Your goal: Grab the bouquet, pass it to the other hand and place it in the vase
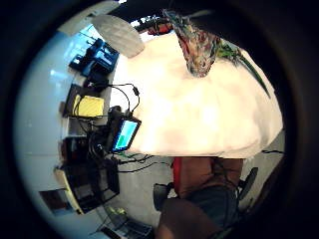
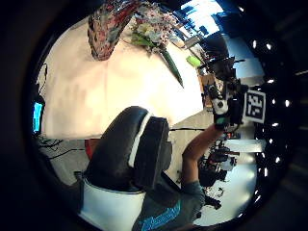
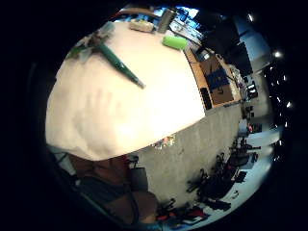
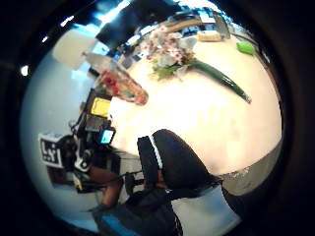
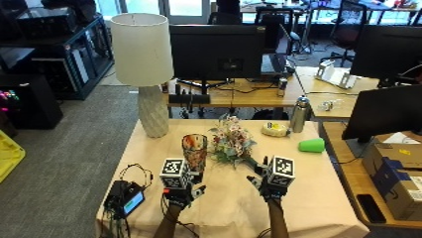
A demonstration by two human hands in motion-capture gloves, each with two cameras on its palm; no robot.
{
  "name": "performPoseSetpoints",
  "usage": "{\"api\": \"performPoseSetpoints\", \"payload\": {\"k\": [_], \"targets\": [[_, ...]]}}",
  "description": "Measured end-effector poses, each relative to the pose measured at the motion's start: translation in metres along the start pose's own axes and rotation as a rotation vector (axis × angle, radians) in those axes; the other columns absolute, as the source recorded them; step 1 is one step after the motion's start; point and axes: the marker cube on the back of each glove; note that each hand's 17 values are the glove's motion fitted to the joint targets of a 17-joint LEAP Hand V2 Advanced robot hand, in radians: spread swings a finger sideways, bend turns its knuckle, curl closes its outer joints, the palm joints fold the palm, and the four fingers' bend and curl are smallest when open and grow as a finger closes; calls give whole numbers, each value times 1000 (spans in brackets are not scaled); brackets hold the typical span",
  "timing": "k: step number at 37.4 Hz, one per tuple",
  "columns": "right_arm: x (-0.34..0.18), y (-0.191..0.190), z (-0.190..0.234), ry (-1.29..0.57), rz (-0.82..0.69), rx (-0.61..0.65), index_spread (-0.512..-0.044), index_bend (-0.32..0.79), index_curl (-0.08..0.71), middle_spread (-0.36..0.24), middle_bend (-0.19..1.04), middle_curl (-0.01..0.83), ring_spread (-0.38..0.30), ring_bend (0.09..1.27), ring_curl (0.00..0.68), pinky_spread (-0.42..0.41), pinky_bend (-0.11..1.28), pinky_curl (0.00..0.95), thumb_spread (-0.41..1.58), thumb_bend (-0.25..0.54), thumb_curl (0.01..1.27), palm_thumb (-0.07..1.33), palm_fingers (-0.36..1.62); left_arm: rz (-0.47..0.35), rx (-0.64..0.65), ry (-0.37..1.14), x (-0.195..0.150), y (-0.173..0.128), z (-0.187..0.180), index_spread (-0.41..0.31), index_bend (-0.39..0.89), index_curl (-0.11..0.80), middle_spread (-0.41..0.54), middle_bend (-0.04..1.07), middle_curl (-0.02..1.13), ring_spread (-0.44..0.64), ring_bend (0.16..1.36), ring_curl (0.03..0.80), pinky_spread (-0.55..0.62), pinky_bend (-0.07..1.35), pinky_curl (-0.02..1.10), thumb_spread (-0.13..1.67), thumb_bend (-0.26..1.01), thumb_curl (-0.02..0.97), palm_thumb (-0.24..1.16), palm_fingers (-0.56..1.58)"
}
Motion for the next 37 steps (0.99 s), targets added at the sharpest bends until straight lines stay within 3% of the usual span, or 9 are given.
{"api": "performPoseSetpoints", "payload": {"k": [5, 12, 18, 26, 32, 37], "targets": [[30, -27, 22, 0, 57, -40, -407, 140, 255, 13, 190, 301, 185, 196, 189, 323, 468, 316, 1108, -19, 259, 339, 34, 2, -15, 4, 3, 3, 2, -92, 160, 310, 94, 182, 281, 397, 500, 240, 506, 313, 282, 1052, -21, 236, 49, 221], [71, -82, 84, 0, 137, -124, -409, 92, 231, 35, 177, 298, 194, 216, 203, 325, 530, 336, 1077, -21, 271, 349, -46, 3, -43, 8, 6, 7, 10, -93, 157, 313, 97, 181, 290, 397, 505, 246, 508, 311, 290, 1058, -22, 243, 49, 217], [66, -63, 75, -18, 200, -281, -404, 68, 194, 54, 165, 287, 203, 230, 213, 325, 591, 354, 1044, -26, 278, 354, -111, -4, -66, 12, 5, 6, 17, -93, 159, 317, 99, 178, 294, 396, 508, 250, 508, 311, 297, 1060, -23, 247, 48, 213], [56, -59, 107, -97, 172, -451, -396, 60, 155, 68, 165, 277, 209, 239, 225, 325, 628, 362, 1007, -25, 286, 363, -150, -12, -58, 25, 1, 3, 21, -89, 154, 320, 103, 182, 300, 397, 509, 255, 509, 314, 305, 1062, -23, 251, 47, 205], [48, -67, 125, -93, 203, -409, -391, 102, 150, 47, 202, 289, 196, 236, 230, 322, 597, 353, 1024, 26, 313, 492, -84, -3, -78, 25, 2, 7, 22, -87, 155, 322, 106, 182, 304, 398, 510, 258, 510, 314, 309, 1062, -23, 254, 47, 203], [47, -74, 124, -76, 277, -244, -370, 279, 220, -23, 242, 308, 131, 262, 227, 292, 483, 310, 1077, 96, 354, 660, 270, -5, -82, 35, 2, 8, 24, -86, 157, 324, 108, 177, 305, 398, 513, 261, 510, 316, 313, 1067, -22, 255, 47, 199]]}}
